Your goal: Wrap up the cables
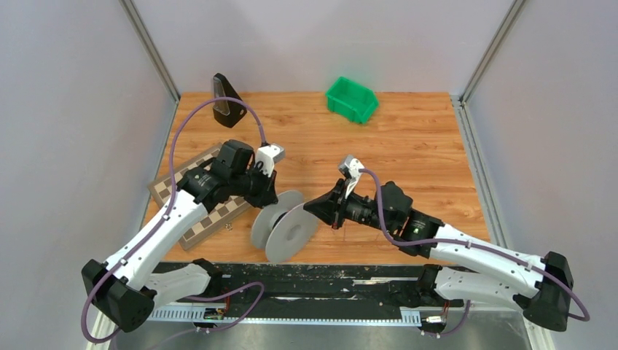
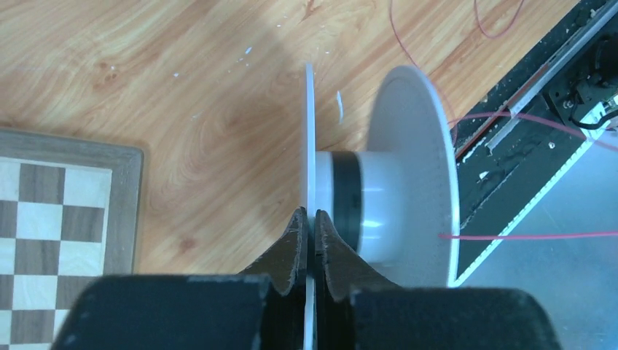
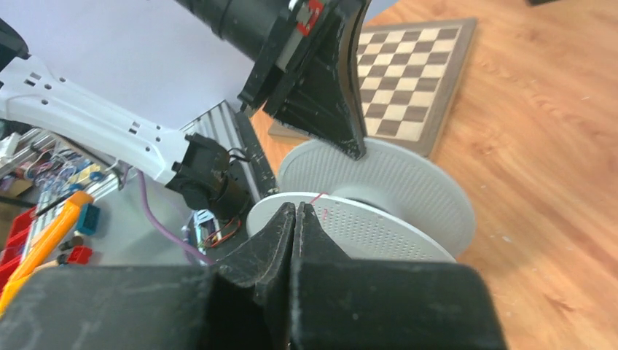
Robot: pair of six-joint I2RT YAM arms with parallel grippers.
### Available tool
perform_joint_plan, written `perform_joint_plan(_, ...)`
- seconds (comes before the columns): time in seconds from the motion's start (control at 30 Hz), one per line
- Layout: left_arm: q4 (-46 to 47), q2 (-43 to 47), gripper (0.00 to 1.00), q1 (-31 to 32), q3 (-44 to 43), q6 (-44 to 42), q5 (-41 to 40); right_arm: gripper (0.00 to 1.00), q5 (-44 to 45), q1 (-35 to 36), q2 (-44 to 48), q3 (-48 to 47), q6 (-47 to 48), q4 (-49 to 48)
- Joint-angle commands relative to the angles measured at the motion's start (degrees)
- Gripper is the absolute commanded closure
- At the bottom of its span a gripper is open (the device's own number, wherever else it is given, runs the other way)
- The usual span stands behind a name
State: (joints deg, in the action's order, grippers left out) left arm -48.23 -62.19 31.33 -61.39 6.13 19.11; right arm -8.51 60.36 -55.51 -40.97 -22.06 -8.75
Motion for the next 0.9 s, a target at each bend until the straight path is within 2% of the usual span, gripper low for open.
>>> perform_joint_plan(0.0, 6.2, 0.4, 0.99, 2.3, 0.3, -0.2, -0.8, 1.0, 6.9, -0.7, 5.5, -1.1, 7.1, 1.5)
perform_joint_plan(0.13, 13.1, -2.2, 1.0, 4.9, -0.8, -1.0, -1.2, 1.0, 10.4, -1.6, 8.3, -3.1, 10.0, 3.6)
perform_joint_plan(0.3, 16.3, -6.5, 1.0, 8.3, -3.1, -5.4, -3.4, 1.0, 11.9, -1.9, 8.4, -3.5, 11.9, 4.4)
perform_joint_plan(0.63, 23.3, -8.9, 1.0, 9.2, -3.6, -8.8, -4.3, 1.0, 13.4, -2.2, 9.1, -1.5, 10.8, 4.7)
perform_joint_plan(0.77, 23.4, -9.4, 0.87, 9.3, -3.9, -9.0, -3.1, 1.0, 13.2, -2.2, 9.9, -1.0, 10.1, 4.8)
perform_joint_plan(0.87, 23.1, -9.6, 0.7, 9.4, -3.9, -7.5, -2.5, 1.0, 12.4, -2.3, 9.6, -1.0, 8.6, 4.9)
